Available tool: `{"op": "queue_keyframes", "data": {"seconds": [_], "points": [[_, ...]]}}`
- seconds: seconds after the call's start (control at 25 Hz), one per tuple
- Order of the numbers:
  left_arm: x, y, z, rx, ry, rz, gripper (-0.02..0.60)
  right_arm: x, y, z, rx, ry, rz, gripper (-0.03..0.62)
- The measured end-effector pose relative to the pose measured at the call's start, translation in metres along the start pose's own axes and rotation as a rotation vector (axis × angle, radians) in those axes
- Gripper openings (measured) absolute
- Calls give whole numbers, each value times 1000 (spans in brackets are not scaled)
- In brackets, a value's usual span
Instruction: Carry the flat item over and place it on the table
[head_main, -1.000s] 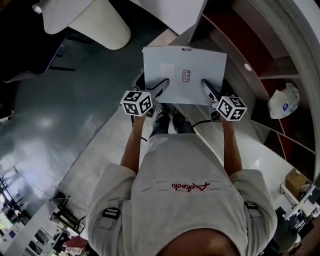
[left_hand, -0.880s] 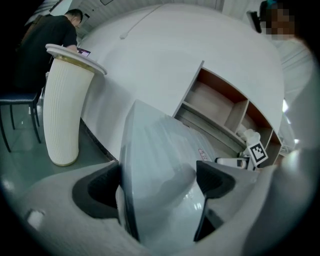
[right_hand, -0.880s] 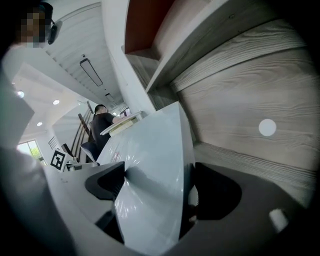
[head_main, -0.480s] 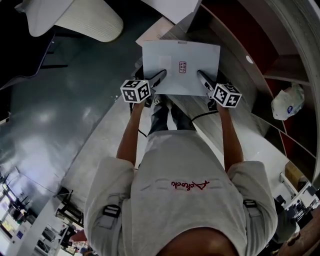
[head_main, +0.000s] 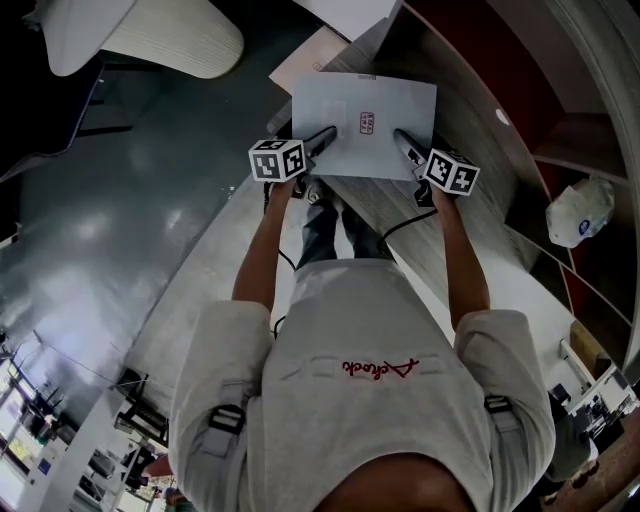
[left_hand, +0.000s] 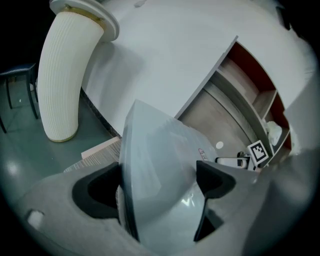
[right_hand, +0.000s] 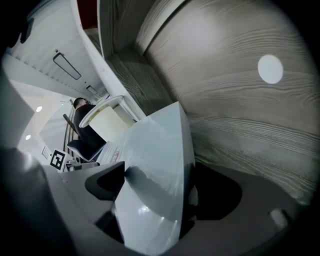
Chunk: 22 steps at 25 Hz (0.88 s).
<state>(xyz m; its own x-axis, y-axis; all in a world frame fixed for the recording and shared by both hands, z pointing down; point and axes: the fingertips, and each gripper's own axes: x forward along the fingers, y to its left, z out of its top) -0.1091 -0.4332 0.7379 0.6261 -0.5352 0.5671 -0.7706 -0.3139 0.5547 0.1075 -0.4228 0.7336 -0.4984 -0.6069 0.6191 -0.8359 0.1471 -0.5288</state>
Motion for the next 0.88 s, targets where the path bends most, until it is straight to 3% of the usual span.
{"op": "queue_keyframes", "data": {"seconds": [0.48, 0.88], "points": [[16, 13, -12, -65, 66, 18, 485, 17, -21, -15, 67, 41, 2, 446], [16, 13, -13, -67, 58, 16, 480, 18, -21, -17, 68, 24, 25, 453]]}}
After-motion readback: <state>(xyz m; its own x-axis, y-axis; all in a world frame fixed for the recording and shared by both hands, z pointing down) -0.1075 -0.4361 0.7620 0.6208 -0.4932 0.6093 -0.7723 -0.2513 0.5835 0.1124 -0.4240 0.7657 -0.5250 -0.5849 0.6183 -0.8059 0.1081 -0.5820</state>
